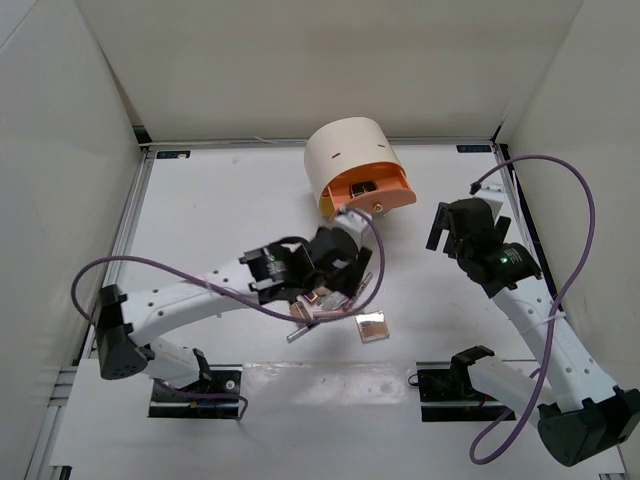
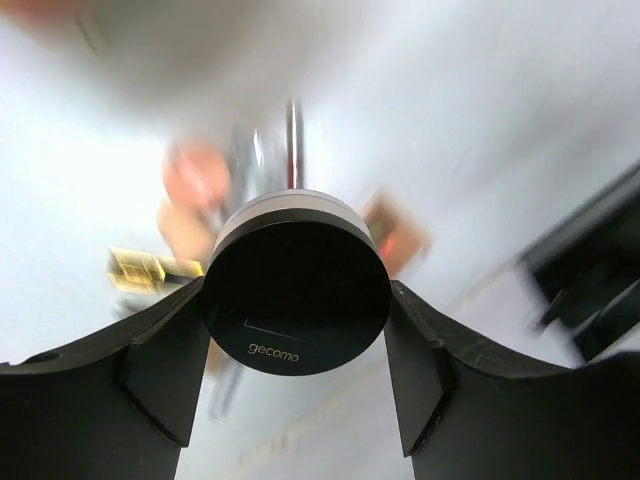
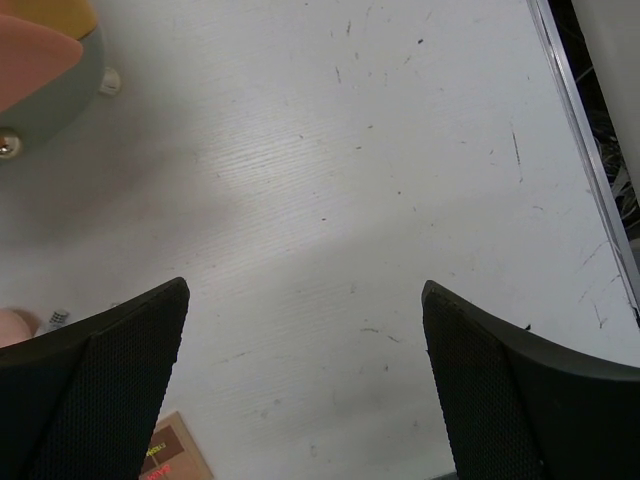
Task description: Organize the makeup
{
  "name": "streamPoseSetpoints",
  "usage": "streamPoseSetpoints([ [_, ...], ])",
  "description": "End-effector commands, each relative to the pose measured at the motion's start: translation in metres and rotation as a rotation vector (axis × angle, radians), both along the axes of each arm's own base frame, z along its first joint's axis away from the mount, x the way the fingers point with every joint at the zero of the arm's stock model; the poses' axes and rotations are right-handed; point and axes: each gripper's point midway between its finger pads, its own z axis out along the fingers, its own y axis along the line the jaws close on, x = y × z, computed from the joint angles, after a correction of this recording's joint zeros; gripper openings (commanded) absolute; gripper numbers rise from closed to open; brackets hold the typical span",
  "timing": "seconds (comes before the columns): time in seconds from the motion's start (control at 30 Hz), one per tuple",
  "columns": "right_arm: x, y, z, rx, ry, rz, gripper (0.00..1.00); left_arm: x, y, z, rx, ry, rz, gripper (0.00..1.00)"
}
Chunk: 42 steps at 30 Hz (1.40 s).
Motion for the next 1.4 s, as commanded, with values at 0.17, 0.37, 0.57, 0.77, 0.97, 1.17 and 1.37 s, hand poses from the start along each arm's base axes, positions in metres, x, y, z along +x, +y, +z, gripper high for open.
streamPoseSetpoints([
  [0.17, -0.010, -0.013, -0.014, -0.006, 0.022, -0.087, 0.99, 0.130, 0.007, 0.178, -0.273, -0.456, 0.120, 0.53],
  [0.37, -0.005, -0.012, -0.012, 0.005, 0.008, -0.099, 0.99, 0.189, -0.027, 0.188, -0.274, -0.470, 0.065, 0.54],
  [0.57, -0.004, -0.014, -0.021, -0.030, 0.046, -0.105, 0.99, 0.215, -0.052, 0.153, -0.252, -0.384, 0.027, 0.55],
  [0.77, -0.007, -0.018, -0.027, -0.044, 0.060, -0.118, 0.99, 0.203, -0.063, 0.128, -0.234, -0.332, -0.006, 0.60],
  [0.97, -0.006, -0.013, -0.034, -0.039, 0.090, -0.087, 0.99, 0.206, -0.061, 0.115, -0.214, -0.306, 0.023, 0.85],
  [1.17, -0.009, -0.006, -0.036, -0.019, 0.103, -0.044, 0.99, 0.205, -0.057, 0.126, -0.222, -0.324, 0.034, 0.98],
  [1.37, -0.018, 0.017, -0.039, 0.016, 0.147, 0.149, 0.99, 0.206, -0.043, 0.162, -0.235, -0.385, 0.064, 0.98],
])
